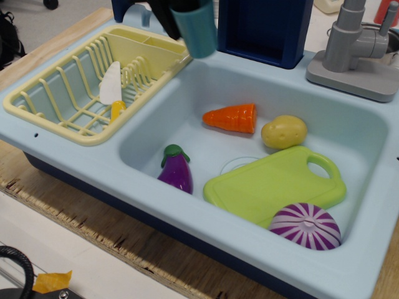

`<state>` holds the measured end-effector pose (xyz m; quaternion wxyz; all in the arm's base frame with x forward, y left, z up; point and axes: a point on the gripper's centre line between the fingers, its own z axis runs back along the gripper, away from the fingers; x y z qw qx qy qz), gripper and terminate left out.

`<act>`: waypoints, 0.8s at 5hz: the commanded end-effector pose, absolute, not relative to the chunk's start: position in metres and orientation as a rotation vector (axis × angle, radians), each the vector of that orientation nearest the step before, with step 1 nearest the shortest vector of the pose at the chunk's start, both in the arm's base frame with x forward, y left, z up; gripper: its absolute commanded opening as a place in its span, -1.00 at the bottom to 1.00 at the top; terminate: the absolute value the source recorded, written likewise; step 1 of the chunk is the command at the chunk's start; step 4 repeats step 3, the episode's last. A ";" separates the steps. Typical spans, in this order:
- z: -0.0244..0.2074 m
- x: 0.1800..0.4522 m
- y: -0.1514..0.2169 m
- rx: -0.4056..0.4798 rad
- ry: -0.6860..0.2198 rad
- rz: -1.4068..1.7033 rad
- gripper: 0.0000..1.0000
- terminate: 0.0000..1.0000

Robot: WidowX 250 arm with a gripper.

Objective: Put cup from counter or drying rack into sink

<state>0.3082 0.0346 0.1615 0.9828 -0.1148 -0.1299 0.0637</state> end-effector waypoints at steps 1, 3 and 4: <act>0.170 0.308 -0.008 -0.308 -0.366 0.157 1.00 -1.00; 0.170 0.308 -0.008 -0.308 -0.366 0.157 1.00 1.00; 0.170 0.308 -0.008 -0.308 -0.366 0.157 1.00 1.00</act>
